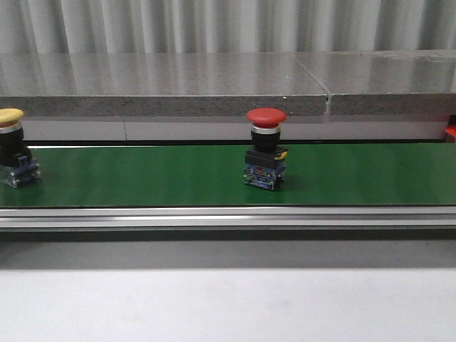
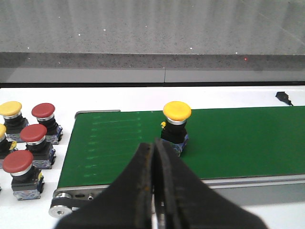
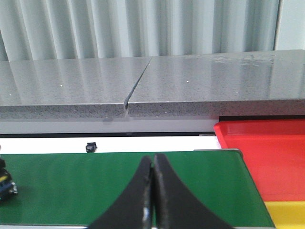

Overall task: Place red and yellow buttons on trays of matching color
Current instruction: 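Move the right gripper above the red button riding on the belt, then grasp the red button with the right gripper and lift it off the belt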

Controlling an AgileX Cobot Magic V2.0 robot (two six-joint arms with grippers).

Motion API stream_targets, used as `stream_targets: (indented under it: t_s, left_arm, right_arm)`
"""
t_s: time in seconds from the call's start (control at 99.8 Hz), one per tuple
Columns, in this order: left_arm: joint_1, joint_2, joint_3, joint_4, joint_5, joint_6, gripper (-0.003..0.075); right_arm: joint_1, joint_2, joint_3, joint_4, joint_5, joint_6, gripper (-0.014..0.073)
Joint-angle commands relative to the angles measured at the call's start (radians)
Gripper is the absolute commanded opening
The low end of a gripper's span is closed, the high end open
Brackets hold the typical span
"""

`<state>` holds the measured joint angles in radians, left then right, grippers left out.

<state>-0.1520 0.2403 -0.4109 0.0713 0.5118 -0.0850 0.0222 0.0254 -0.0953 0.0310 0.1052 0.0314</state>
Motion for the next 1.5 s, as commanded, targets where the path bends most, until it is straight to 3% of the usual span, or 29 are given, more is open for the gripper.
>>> stream_targets:
  t_s: [0.0, 0.361, 0.742, 0.842, 0.912, 1.032, 1.103, 1.363, 1.493]
  left_arm:
    - [-0.008, 0.009, -0.025, -0.009, -0.076, -0.003, -0.0021]
    - [-0.008, 0.009, -0.025, -0.009, -0.076, -0.003, -0.0021]
    - [-0.008, 0.009, -0.025, -0.009, -0.076, -0.003, -0.0021]
    - [-0.008, 0.009, -0.025, -0.009, -0.076, -0.003, -0.0021]
    - [-0.008, 0.009, -0.025, -0.009, -0.076, -0.003, -0.0021]
    - [-0.008, 0.009, -0.025, -0.009, -0.076, -0.003, -0.0021]
    - [-0.008, 0.009, -0.025, -0.009, -0.076, -0.003, -0.0021]
    - [-0.008, 0.009, -0.025, -0.009, -0.076, -0.003, -0.0021]
    - [-0.008, 0.009, -0.025, -0.009, -0.076, -0.003, -0.0021]
  right_arm:
    - [-0.007, 0.070, -0.118, 0.009, 0.013, 0.003, -0.0081]
    - [-0.007, 0.527, -0.530, 0.009, 0.497, 0.003, -0.0081]
    - [-0.007, 0.732, -0.612, 0.030, 0.531, 0.002, -0.0072]
    - [-0.007, 0.742, -0.612, 0.041, 0.538, 0.002, 0.0029]
    - [-0.007, 0.747, -0.612, 0.049, 0.538, 0.002, 0.0184]
    - [-0.007, 0.747, -0.612, 0.062, 0.540, 0.002, 0.0525]
    - [-0.007, 0.747, -0.612, 0.085, 0.545, -0.011, 0.0638]
    - [0.062, 0.835, -0.612, 0.216, 0.554, -0.197, 0.0638]
    - [0.101, 0.922, -0.613, 0.220, 0.547, -0.223, 0.0638]
